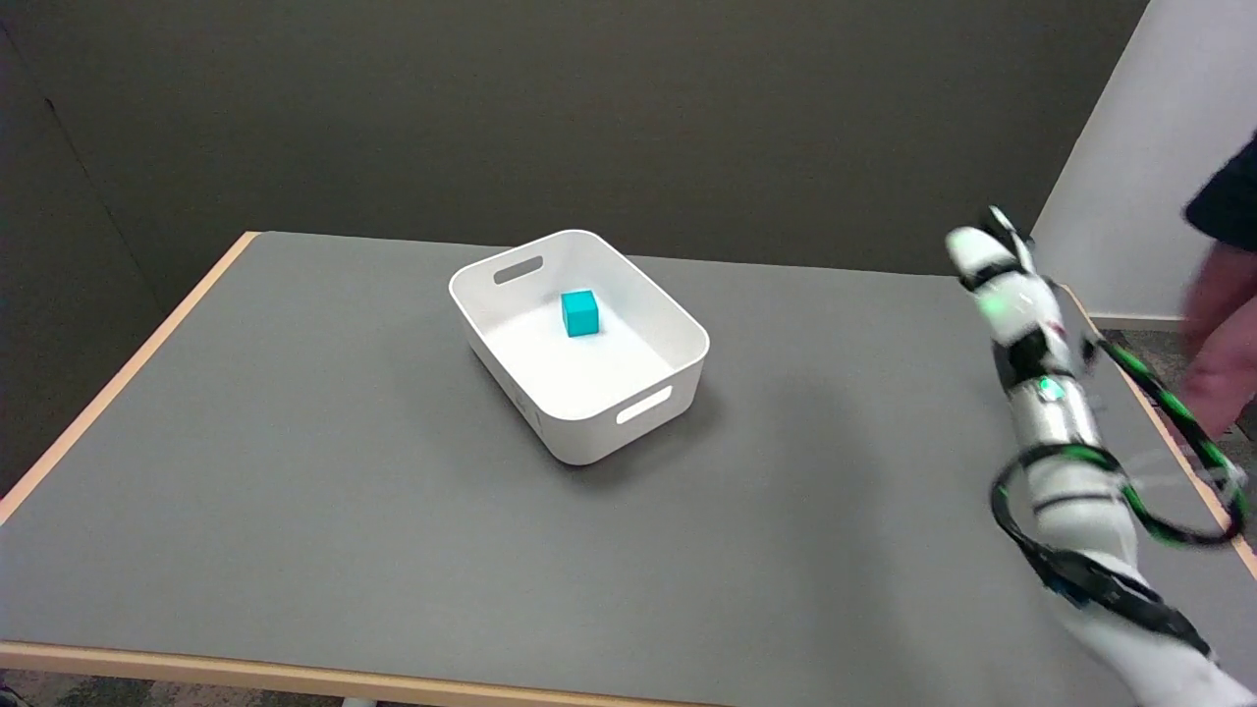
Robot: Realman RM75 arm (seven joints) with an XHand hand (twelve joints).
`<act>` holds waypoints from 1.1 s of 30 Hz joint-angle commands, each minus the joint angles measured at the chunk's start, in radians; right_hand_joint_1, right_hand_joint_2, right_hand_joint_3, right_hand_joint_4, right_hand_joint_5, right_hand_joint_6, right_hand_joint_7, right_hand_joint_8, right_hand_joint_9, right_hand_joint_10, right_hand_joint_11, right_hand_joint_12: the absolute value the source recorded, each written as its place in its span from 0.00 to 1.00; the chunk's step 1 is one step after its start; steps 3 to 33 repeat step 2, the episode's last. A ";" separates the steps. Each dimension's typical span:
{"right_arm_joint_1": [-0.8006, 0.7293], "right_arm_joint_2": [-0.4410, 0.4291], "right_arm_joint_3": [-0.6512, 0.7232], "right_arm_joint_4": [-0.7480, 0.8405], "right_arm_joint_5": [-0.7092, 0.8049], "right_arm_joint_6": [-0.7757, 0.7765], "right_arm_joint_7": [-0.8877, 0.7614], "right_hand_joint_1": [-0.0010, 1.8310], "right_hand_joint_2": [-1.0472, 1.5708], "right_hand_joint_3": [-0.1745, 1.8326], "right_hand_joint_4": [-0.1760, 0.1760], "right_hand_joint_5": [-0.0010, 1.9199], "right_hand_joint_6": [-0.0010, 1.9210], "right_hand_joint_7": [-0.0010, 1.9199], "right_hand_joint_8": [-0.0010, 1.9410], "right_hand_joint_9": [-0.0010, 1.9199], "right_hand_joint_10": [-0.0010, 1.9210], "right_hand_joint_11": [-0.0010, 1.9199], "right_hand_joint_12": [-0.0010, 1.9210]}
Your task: Place blue wooden cube into white box.
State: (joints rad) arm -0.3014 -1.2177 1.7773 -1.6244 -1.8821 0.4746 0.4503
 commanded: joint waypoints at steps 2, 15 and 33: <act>-0.246 -0.136 0.075 0.066 0.290 0.176 0.257 0.09 0.65 0.55 0.59 0.00 0.10 0.00 0.00 0.00 0.01 0.00 0.34; -0.246 -0.136 0.075 0.066 0.290 0.176 0.257 0.09 0.65 0.55 0.59 0.00 0.10 0.00 0.00 0.00 0.01 0.00 0.34; -0.246 -0.136 0.075 0.066 0.290 0.176 0.257 0.09 0.65 0.55 0.59 0.00 0.10 0.00 0.00 0.00 0.01 0.00 0.34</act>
